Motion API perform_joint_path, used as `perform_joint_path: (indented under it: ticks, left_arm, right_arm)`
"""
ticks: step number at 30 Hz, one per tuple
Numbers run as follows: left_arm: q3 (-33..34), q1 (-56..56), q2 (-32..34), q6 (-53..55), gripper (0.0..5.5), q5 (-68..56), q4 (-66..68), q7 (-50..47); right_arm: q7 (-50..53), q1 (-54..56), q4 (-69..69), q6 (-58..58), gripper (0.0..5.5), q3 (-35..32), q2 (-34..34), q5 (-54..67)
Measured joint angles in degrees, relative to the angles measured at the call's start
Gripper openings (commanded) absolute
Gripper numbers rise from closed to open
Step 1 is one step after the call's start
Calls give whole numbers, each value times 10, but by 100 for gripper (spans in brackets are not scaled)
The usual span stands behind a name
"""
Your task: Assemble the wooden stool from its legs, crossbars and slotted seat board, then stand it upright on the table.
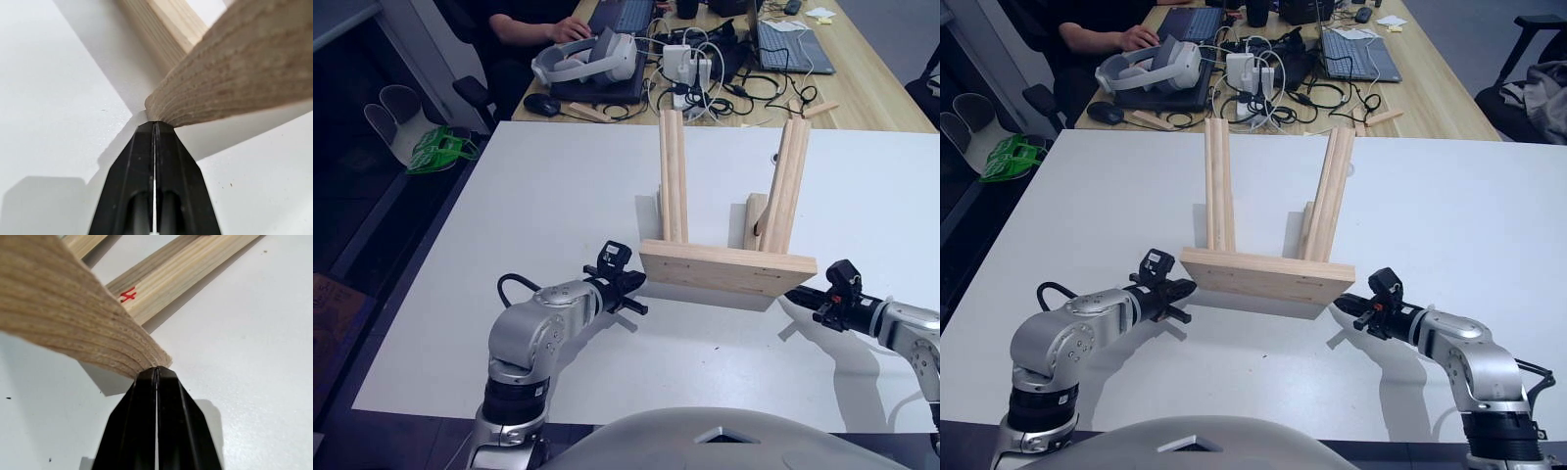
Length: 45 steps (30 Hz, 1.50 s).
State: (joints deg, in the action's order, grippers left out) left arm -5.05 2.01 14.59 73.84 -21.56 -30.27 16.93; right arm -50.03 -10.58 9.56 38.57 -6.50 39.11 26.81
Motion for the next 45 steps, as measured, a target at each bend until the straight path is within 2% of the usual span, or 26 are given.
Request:
perform_joint_path:
  ticks: [17,28,45]
  left_arm:
    - [82,5,-17,-8,4,-49,0,16]
    - [115,9,-18,-25,4,-77,0,25]
    - [187,18,-59,-36,4,-122,0,25]
  right_arm:
    - [13,27,45,99,0,-57,-21,77]
    - [24,51,64,133,0,-79,-30,100]
    - [80,96,81,167,0,-107,-69,125]
